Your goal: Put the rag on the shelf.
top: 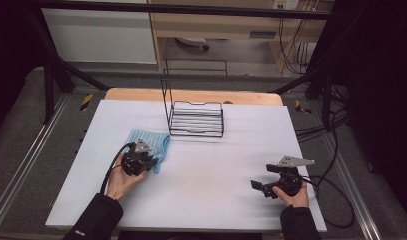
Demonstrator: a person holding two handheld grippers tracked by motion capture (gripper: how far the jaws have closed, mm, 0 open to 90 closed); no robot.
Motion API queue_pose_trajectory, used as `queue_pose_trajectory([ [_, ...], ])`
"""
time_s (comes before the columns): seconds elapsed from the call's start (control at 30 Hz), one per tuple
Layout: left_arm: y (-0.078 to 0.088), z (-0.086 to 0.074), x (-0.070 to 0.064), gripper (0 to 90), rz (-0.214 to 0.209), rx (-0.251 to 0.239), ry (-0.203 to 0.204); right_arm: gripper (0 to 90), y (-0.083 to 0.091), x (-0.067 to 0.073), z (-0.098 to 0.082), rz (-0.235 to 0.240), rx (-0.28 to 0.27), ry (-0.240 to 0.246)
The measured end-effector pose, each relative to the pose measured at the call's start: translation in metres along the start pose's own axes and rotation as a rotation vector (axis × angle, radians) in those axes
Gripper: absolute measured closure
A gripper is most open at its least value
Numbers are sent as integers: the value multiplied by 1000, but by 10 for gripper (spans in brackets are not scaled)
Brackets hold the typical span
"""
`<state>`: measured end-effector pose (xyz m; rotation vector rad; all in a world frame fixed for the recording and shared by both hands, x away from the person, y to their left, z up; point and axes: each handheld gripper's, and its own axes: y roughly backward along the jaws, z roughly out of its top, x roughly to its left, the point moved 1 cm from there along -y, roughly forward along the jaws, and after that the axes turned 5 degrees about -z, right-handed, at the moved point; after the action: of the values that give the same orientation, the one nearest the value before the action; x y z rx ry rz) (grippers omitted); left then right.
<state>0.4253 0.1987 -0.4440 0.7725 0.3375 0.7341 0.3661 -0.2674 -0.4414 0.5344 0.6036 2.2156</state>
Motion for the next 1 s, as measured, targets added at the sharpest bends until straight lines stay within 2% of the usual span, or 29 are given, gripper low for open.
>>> queue_pose_trajectory([
  [0.23, 18, 1, 4, 813, -27, -25, 8, 18, 0, 0, 0, 6, 1, -1],
  [0.47, 36, -11, 10, 815, -64, -16, 33, 21, 0, 0, 0, 10, 2, 0],
  [0.67, 47, -23, 6, 814, -86, 1, 35, 24, -1, 1, 0, 15, 1, 1],
  [1.0, 66, -45, -8, 813, -151, -11, 56, 27, -2, 4, 1, 28, 3, 6],
])
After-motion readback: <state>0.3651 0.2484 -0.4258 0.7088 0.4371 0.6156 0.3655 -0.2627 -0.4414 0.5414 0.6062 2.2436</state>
